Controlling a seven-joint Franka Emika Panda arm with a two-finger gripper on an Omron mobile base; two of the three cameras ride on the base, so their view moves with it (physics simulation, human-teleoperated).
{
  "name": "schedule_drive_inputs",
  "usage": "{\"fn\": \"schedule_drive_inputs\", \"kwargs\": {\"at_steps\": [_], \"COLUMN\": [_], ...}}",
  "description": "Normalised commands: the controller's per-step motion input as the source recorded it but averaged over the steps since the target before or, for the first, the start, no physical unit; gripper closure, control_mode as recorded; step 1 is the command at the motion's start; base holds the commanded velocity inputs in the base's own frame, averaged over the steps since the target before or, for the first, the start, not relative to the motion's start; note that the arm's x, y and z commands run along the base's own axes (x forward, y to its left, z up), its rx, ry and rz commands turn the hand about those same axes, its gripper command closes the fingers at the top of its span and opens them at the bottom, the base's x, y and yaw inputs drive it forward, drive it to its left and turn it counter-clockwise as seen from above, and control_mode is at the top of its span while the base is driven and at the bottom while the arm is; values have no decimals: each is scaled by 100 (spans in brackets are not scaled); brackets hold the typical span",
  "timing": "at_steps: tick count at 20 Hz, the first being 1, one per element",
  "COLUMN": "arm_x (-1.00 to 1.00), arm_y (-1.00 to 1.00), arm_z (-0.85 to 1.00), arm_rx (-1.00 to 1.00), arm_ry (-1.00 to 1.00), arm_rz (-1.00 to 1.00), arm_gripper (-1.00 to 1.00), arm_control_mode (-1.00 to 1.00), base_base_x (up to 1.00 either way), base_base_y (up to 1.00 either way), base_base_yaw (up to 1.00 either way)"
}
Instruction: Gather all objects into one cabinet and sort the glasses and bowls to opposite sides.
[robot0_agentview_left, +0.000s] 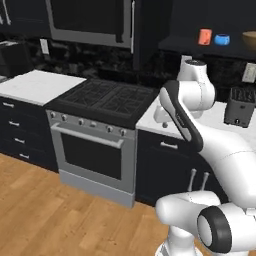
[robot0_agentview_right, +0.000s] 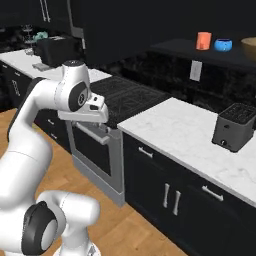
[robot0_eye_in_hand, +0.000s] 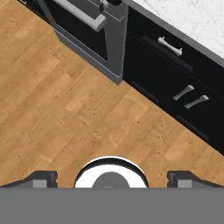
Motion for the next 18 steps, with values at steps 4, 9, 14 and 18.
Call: {"fn": "schedule_drive_inputs", "kwargs": {"at_steps": [4,9,14,18], "arm_x": [0,0,0,0], "arm_y": [0,0,0,0], "arm_z": [0,0,0,0], "arm_rx": [0,0,0,0], "arm_ry": [0,0,0,0], "arm_rz": [0,0,0,0], "arm_gripper": [-100,-100,-100,-100], "arm_control_mode": [100,100,100,100], "base_base_x": [0,0,0,1], "base_base_y": [20,24,19,18], "base_base_yaw": [45,50,51,50]}}
